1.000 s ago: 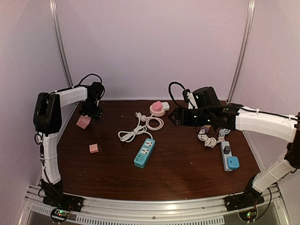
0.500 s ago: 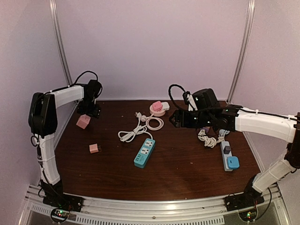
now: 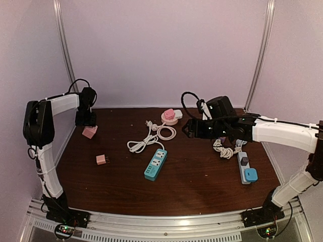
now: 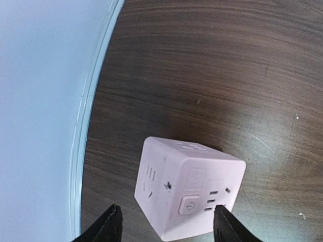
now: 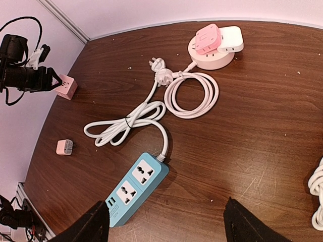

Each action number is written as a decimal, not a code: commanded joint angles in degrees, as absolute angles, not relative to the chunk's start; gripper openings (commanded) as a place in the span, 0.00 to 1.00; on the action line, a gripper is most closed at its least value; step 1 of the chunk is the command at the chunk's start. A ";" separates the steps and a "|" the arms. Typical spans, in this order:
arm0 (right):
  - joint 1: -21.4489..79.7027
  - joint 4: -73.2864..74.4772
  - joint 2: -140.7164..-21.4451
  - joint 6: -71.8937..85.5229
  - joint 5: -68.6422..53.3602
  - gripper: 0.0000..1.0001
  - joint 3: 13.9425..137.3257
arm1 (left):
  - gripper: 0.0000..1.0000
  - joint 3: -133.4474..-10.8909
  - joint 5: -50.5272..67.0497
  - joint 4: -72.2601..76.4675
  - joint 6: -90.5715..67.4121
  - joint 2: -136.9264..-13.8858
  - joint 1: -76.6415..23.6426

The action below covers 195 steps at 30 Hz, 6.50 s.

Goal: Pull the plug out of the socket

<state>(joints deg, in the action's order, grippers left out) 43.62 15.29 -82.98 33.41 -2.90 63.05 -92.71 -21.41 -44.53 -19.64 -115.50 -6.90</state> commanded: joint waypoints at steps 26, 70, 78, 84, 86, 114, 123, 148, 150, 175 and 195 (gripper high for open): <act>43.39 14.71 -86.75 34.14 -3.13 0.79 63.82 | 0.39 -89.75 -9.49 -38.72 -19.31 -115.37 -9.71; 27.26 13.57 -78.39 35.55 -0.26 0.81 54.17 | 0.74 -93.19 3.40 -36.22 -28.67 -119.22 -60.99; 17.02 12.66 -82.50 32.89 2.83 0.88 57.74 | 0.74 -92.37 -1.38 -36.66 -29.92 -122.57 -59.74; 15.51 17.67 -90.83 29.92 8.49 0.96 66.76 | 0.75 -88.31 -3.83 -36.28 -31.00 -121.75 -56.74; 15.47 19.10 -93.74 29.60 9.91 0.98 69.48 | 0.75 -86.51 -4.30 -35.68 -31.08 -120.97 -55.42; 18.64 24.36 -108.17 29.63 7.07 0.65 77.14 | 0.75 -75.76 -6.51 -32.48 -29.97 -111.68 -45.18; 23.44 23.42 -106.35 26.54 3.70 0.49 76.19 | 0.75 -76.02 -5.98 -32.74 -30.13 -109.09 -45.18; 48.98 17.27 -92.58 19.10 -1.79 0.49 65.22 | 0.75 -74.65 4.15 -27.17 -36.43 -103.78 -45.17; 50.36 17.08 -92.21 19.43 -1.62 0.49 64.68 | 0.75 -73.50 6.20 -24.70 -37.93 -103.85 -45.18; 58.21 15.55 -96.15 22.90 -0.47 0.48 64.10 | 0.23 -63.57 26.66 6.39 -55.19 -109.51 -44.12; 58.45 18.72 -97.48 22.37 3.60 0.48 68.82 | 0.09 -61.16 25.21 1.46 -54.59 -115.56 -43.29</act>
<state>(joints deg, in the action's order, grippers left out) 58.15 20.21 -97.58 22.46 0.38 65.21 -61.49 27.24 7.42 -56.84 -112.53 -44.03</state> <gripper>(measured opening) 0.607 0.099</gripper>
